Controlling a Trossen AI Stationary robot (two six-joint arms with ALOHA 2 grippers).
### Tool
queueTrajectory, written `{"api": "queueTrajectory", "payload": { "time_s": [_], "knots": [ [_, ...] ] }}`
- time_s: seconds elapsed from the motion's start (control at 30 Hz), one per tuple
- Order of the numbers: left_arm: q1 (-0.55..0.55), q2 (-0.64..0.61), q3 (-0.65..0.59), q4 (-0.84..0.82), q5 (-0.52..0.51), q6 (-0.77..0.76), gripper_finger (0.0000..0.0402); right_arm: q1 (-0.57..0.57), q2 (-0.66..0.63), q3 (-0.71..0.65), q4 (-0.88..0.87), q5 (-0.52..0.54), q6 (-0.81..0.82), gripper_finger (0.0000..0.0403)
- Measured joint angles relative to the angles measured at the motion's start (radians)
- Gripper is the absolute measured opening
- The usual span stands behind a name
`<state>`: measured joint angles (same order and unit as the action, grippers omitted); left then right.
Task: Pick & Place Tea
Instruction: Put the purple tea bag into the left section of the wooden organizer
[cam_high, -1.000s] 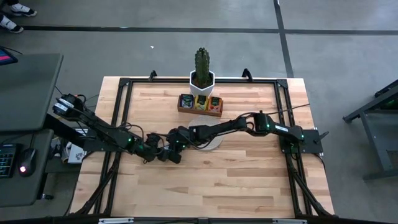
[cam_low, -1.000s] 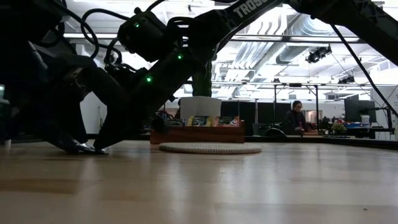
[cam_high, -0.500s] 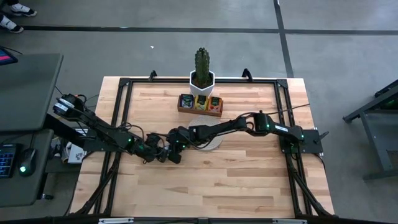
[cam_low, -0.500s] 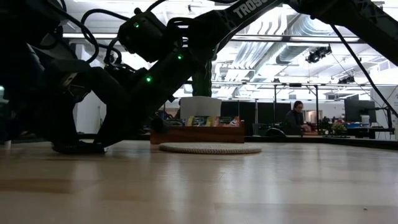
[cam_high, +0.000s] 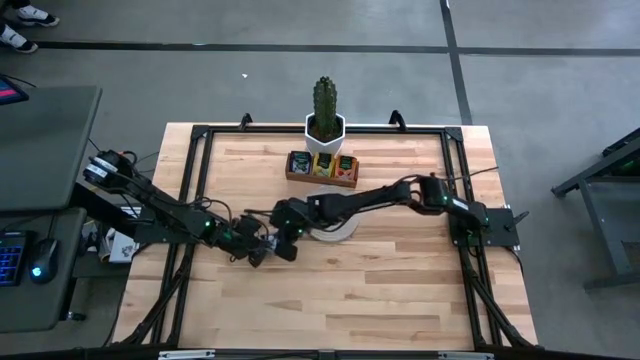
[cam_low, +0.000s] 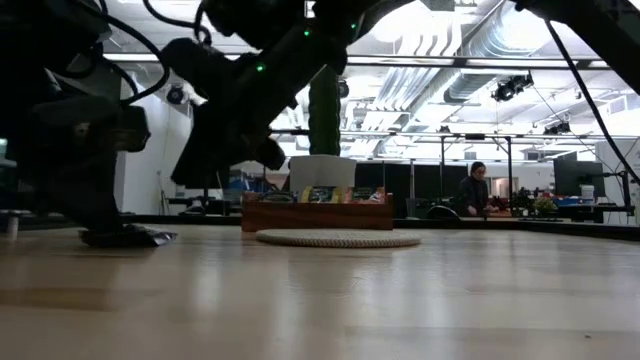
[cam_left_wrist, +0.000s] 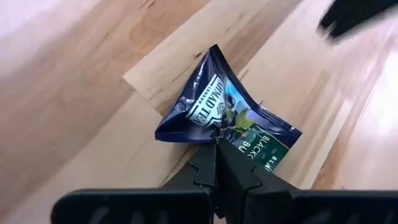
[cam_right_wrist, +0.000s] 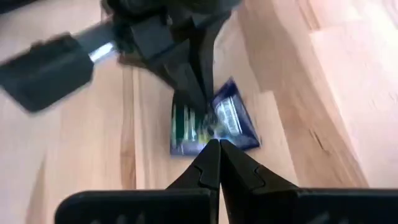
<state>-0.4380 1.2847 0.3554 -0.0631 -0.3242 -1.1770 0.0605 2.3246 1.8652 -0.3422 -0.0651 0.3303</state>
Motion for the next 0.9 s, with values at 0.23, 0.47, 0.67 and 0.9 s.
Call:
{"api": "queueTrajectory", "payload": {
  "time_s": [0.23,0.47,0.67,0.9],
  "knots": [
    [0.001,-0.016,0.035,-0.016,0.019,0.273,0.0000,-0.007,-0.028,-0.001,-0.005,-0.170,0.054,0.0003],
    [0.000,-0.018,0.107,-0.045,0.030,0.451,0.0000,-0.016,-0.028,-0.001,-0.010,-0.216,0.057,0.0064],
    [0.000,-0.018,0.206,-0.233,0.031,0.556,0.0000,-0.029,-0.028,-0.001,-0.029,-0.277,0.086,0.0151],
    [0.000,-0.019,0.296,-0.306,0.024,0.680,0.0000,-0.035,-0.028,0.000,-0.028,-0.282,0.107,0.0198]
  ]
}}
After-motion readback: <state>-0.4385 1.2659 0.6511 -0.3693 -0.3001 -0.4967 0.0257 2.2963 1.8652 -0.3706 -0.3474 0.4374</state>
